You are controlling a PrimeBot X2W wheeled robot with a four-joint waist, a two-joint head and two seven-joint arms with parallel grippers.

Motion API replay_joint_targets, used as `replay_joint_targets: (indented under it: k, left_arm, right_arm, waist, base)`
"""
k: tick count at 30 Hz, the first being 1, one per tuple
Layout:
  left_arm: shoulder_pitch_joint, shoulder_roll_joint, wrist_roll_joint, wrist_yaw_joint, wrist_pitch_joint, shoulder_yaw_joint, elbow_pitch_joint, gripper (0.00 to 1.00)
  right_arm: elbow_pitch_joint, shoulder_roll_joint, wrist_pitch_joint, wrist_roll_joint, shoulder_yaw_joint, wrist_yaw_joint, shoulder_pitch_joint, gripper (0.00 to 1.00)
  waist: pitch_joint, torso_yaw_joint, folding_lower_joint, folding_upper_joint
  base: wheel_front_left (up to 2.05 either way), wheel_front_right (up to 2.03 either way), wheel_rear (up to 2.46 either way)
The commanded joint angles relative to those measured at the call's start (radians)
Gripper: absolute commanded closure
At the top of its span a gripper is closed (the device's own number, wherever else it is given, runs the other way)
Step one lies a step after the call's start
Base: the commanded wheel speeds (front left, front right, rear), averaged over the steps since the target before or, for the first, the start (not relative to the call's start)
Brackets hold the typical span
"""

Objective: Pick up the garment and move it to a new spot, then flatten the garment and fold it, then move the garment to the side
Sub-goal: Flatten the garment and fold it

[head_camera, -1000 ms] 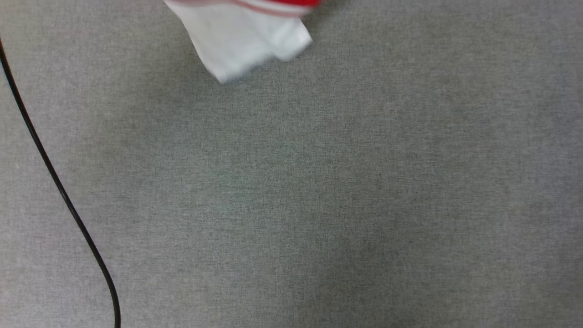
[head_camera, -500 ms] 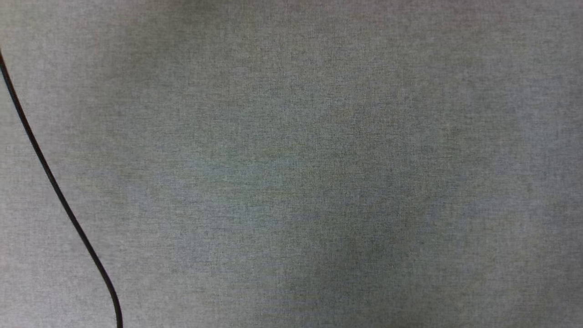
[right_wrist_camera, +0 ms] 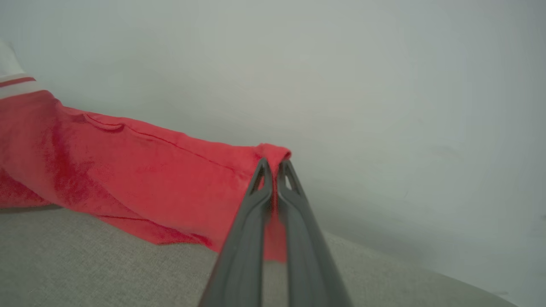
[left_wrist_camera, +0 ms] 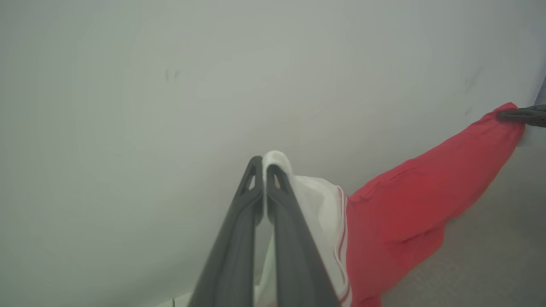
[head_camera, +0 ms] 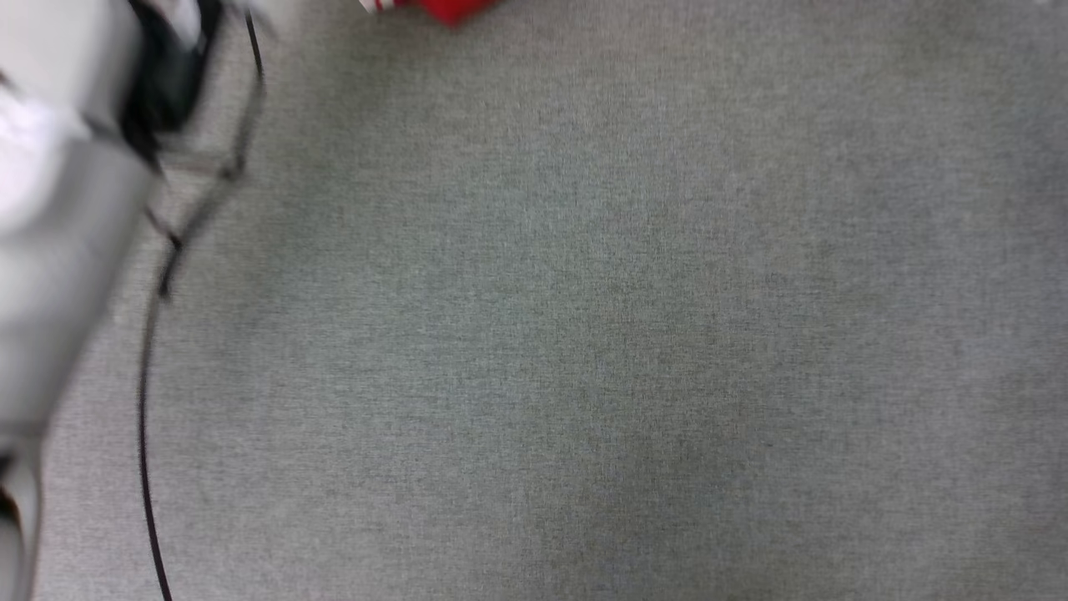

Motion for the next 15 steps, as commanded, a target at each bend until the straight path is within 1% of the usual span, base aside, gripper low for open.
replay_joint_targets:
  k: [1, 5, 8, 12, 15]
  left_arm:
    - [0.071, 0.010, -0.005, 0.015, -0.008, -0.006, -0.031, 1.00]
    - [0.245, 0.028, -0.014, 0.058, -0.015, -0.018, -0.115, 1.00]
    - [0.373, 0.045, -0.018, 0.082, -0.017, -0.039, -0.174, 1.00]
    - [0.536, 0.080, -0.036, 0.112, -0.018, -0.065, -0.251, 1.00]
    - [0.645, 0.115, -0.050, 0.144, -0.018, -0.074, -0.304, 1.00]
  right_arm:
    - [-0.015, -0.016, -0.015, 0.020, 0.022, -0.001, 0.053, 1.00]
    - [-0.059, -0.050, -0.038, 0.065, 0.087, -0.001, 0.187, 1.00]
    - [-0.102, -0.077, -0.048, 0.096, 0.127, -0.001, 0.287, 1.00]
    - [-0.155, -0.117, -0.049, 0.122, 0.164, -0.001, 0.411, 1.00]
    - [-0.189, -0.147, -0.046, 0.140, 0.181, -0.001, 0.498, 1.00]
  waist:
    - [-0.023, 0.003, -0.0001, 0.0000]
    - [-0.075, 0.004, -0.0001, 0.0000]
    - [-0.123, 0.005, -0.0001, 0.0000]
    - [-0.188, 0.002, -0.0001, 0.0000]
    - [-0.234, 0.000, -0.0001, 0.0000]
  base:
    - [0.00, 0.00, 0.00]
    - [0.00, 0.00, 0.00]
    - [0.00, 0.00, 0.00]
    - [0.00, 0.00, 0.00]
    - [0.00, 0.00, 0.00]
